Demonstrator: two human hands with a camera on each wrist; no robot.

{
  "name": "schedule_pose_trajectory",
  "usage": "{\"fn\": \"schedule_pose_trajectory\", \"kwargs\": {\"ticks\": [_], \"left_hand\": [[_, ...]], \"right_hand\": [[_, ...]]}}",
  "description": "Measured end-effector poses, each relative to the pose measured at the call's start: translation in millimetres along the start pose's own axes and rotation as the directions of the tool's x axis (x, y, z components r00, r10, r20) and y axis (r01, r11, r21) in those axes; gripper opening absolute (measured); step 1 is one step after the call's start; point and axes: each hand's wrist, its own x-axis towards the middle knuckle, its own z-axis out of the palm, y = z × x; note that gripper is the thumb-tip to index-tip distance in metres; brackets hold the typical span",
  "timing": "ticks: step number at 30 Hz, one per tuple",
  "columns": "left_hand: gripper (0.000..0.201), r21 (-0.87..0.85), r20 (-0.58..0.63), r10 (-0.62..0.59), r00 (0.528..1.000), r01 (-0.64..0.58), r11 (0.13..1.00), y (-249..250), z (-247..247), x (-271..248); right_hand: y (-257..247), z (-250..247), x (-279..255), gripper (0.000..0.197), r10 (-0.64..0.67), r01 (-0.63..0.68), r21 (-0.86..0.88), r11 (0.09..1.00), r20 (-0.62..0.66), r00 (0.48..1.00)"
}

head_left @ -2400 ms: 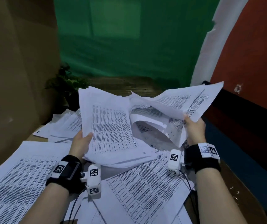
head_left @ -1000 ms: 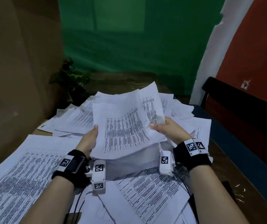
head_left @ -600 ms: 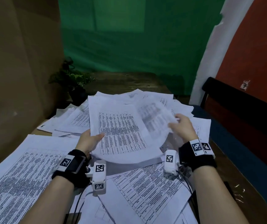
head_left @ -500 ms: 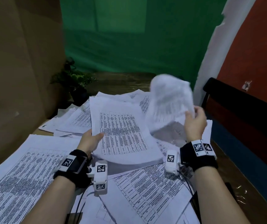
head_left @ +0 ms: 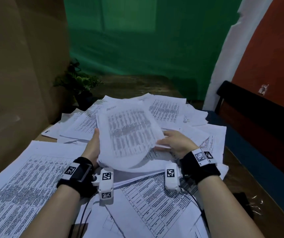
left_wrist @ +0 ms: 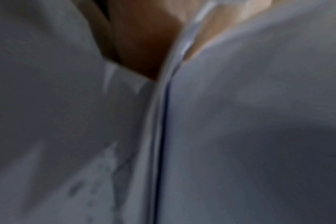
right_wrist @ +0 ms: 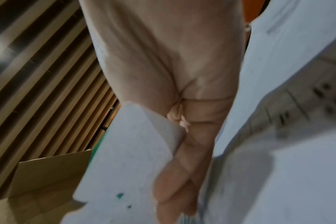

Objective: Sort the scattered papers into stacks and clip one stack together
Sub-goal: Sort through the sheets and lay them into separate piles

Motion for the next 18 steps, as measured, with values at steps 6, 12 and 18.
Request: {"fn": "schedule_pose_trajectory", "kwargs": {"ticks": [6, 12, 18], "left_hand": [[0.039, 0.162, 0.026, 0.104, 0.994, -0.106, 0.981, -6, -6, 11], [0.037, 0.256, 0.040, 0.173, 0.984, -0.177, 0.950, -3, -12, 16], [0.039, 0.295, 0.053, 0.139, 0.989, -0.148, 0.944, -6, -10, 18]], "right_hand": [[-3, 8, 8, 0.042, 0.099, 0.035, 0.532, 0.846, -0.221, 0.970], [13, -6, 28, 0.051, 0.134, 0.002, 0.910, 0.414, -0.063, 0.989], [12, -13, 27, 0.050, 0.175, 0.196, 0.893, 0.405, -0.286, 0.942]]}}
